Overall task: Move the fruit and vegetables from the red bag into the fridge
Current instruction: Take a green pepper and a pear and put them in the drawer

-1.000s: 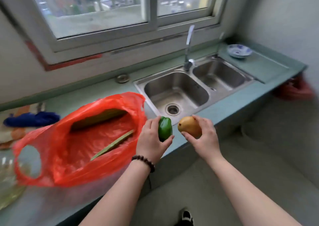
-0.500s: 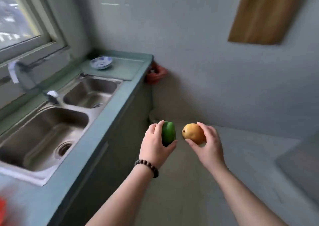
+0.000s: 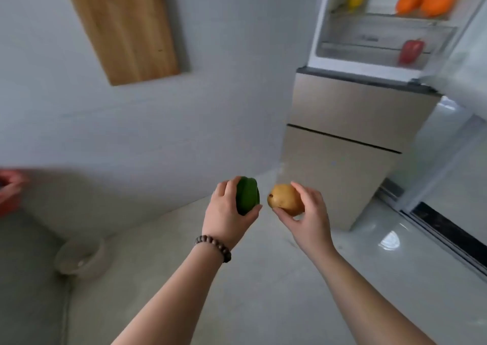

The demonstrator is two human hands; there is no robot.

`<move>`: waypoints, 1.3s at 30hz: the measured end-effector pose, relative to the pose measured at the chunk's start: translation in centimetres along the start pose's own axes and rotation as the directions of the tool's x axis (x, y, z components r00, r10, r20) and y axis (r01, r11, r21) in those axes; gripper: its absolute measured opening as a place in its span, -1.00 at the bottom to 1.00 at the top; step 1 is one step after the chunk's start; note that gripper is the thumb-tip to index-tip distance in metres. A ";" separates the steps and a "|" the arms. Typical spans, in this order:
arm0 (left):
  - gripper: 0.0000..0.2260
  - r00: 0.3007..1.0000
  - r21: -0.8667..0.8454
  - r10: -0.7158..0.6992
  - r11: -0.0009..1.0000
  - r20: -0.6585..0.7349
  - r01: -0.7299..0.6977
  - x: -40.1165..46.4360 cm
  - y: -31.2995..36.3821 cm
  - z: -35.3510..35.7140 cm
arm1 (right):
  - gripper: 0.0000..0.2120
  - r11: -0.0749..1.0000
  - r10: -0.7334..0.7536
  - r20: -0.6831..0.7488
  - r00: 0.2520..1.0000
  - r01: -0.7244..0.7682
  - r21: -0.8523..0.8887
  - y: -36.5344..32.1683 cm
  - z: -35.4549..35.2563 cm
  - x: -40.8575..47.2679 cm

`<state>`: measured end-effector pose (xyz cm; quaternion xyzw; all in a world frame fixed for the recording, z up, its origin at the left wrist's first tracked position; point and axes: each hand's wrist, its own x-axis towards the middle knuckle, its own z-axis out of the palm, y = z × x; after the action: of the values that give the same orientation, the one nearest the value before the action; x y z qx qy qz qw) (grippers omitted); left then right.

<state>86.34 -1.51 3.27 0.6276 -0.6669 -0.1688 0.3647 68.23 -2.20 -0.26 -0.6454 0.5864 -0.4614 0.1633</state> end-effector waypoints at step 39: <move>-0.31 0.845 -0.195 0.491 0.826 -0.212 -0.529 65.5 22.1 24.0 | -0.38 0.937 -0.251 -0.296 0.922 0.154 -0.314 16.3 -17.8 71.5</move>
<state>57.33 -66.52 20.10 0.3868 -0.7544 -0.0979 0.5213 36.23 -65.43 25.65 -0.6329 0.5951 -0.4886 -0.0811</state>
